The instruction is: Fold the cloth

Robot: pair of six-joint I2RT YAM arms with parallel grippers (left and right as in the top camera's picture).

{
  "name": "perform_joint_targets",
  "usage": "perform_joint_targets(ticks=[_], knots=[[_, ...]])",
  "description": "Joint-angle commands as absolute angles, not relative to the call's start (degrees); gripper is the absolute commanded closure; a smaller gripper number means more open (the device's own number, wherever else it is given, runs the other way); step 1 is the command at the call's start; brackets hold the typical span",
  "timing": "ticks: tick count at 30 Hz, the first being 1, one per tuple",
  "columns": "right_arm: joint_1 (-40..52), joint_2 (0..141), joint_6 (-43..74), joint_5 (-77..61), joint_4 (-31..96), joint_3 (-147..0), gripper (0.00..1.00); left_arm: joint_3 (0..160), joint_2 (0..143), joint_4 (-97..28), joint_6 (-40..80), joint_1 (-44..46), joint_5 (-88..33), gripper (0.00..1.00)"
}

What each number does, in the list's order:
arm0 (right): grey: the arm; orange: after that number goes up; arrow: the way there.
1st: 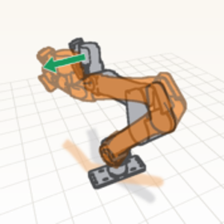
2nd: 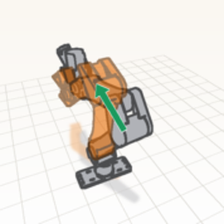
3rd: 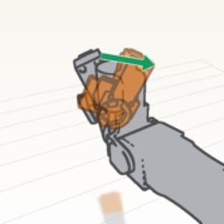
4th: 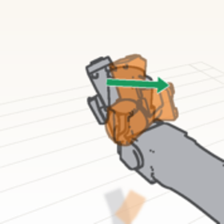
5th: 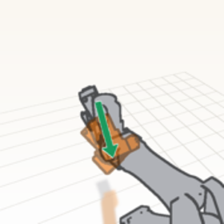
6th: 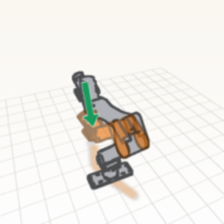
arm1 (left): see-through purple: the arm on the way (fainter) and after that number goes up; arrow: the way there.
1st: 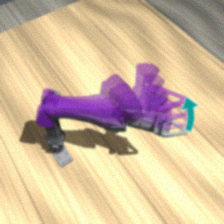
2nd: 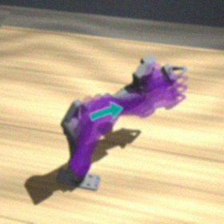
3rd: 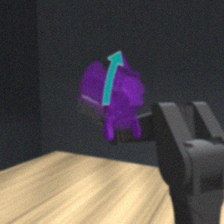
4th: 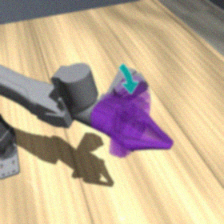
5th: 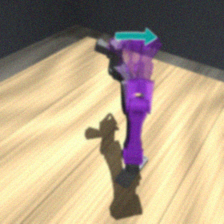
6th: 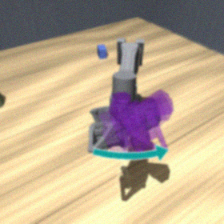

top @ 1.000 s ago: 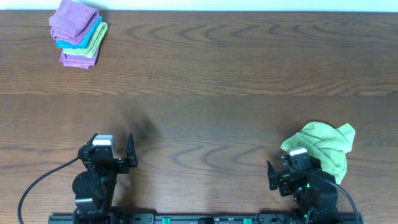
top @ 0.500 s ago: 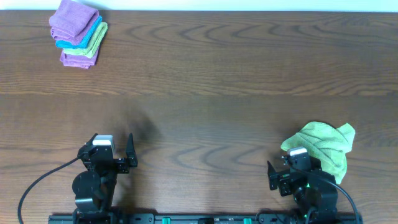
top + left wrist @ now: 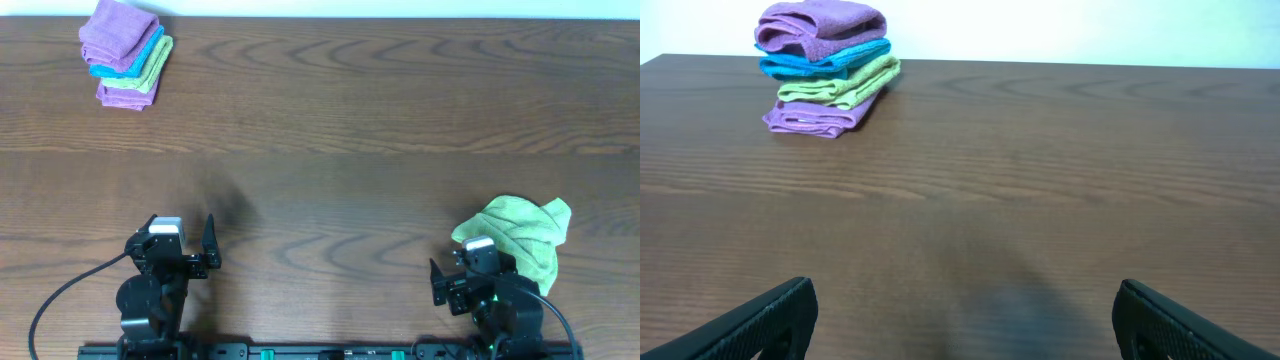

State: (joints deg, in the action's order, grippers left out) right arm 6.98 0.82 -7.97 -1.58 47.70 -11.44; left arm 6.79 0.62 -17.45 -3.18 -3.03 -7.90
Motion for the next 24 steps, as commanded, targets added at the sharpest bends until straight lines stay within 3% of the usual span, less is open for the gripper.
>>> perform_joint_targets(ticks=[1, 16, 20, 24], knots=[[6.76, 0.32, -7.77, -1.96, 47.75, -10.59, 0.01, 5.43, 0.25, -17.78, -3.01, -3.42, -7.31, 0.05], [6.76, 0.32, -7.79, -1.93, 46.65, -10.59, 0.01, 5.41, 0.25, -17.78, -3.01, -3.40, -7.31, 0.05], [6.79, 0.32, -3.92, -3.73, 26.65, -10.59, 0.01, 5.41, 0.25, -17.78, -3.01, -3.42, -7.31, 0.05], [6.76, 0.32, 12.62, -4.62, 9.82, -10.59, 0.01, 5.43, 0.25, -17.78, -3.01, -3.42, -7.31, 0.05]])
